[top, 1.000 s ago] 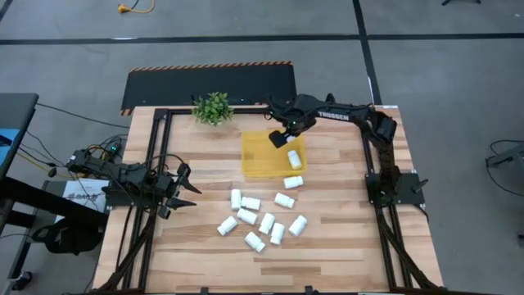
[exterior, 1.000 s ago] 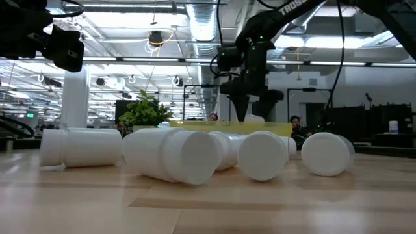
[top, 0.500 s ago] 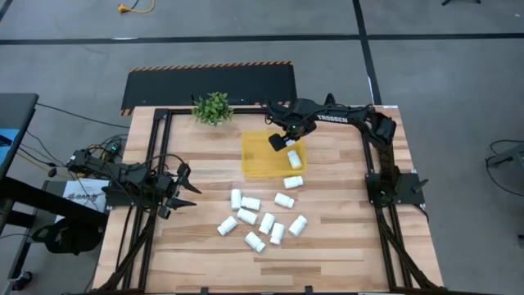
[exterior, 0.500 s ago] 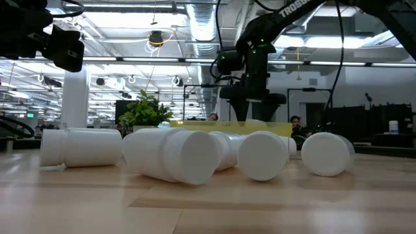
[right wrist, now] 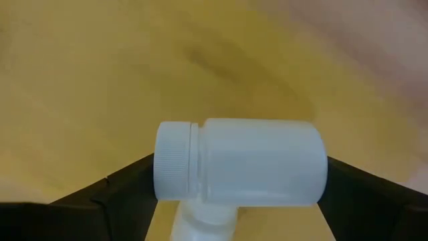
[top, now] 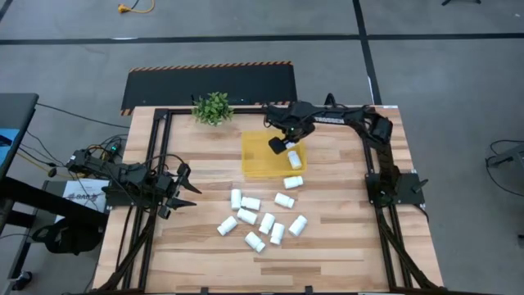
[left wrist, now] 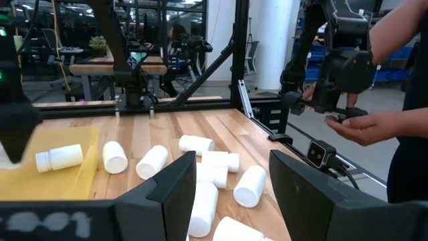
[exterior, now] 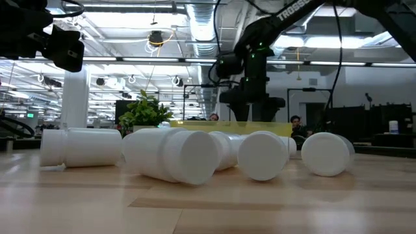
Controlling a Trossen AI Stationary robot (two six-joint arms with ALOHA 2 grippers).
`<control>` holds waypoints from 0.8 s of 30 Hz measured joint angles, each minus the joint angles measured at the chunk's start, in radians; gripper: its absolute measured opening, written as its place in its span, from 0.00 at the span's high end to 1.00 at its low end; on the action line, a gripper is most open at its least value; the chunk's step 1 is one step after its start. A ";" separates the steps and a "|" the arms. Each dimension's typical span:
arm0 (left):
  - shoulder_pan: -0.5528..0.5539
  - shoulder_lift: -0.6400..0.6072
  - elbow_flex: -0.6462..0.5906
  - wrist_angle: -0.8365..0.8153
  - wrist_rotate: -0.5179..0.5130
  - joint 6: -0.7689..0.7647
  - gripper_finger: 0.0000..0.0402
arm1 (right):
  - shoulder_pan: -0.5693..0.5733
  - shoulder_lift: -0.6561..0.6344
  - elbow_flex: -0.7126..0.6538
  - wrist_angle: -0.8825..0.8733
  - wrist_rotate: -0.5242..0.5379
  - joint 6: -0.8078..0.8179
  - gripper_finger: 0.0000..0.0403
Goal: Pick and place pill bottles into a basket
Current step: Put the white pill bottle into the yellow bin
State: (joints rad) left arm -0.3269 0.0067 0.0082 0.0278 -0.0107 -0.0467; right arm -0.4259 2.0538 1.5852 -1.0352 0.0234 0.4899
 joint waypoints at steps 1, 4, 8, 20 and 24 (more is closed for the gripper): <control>0.000 0.000 0.000 0.000 0.000 0.000 0.56 | 0.003 0.009 -0.001 -0.010 -0.008 -0.001 0.14; 0.000 0.000 0.000 0.000 0.000 0.000 0.56 | 0.015 0.030 0.002 0.007 -0.012 -0.001 0.14; 0.000 0.000 0.000 0.000 0.000 0.000 0.56 | 0.026 0.030 0.002 0.026 0.015 -0.003 0.13; 0.000 0.000 0.000 0.000 0.000 0.000 0.56 | 0.021 0.030 0.002 0.030 0.027 -0.004 0.09; 0.000 0.000 0.000 0.000 0.000 0.000 0.56 | 0.020 0.030 0.003 0.028 0.025 -0.021 0.09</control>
State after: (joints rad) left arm -0.3271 0.0067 0.0078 0.0280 -0.0109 -0.0467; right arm -0.4061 2.0834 1.5882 -1.0070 0.0481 0.4687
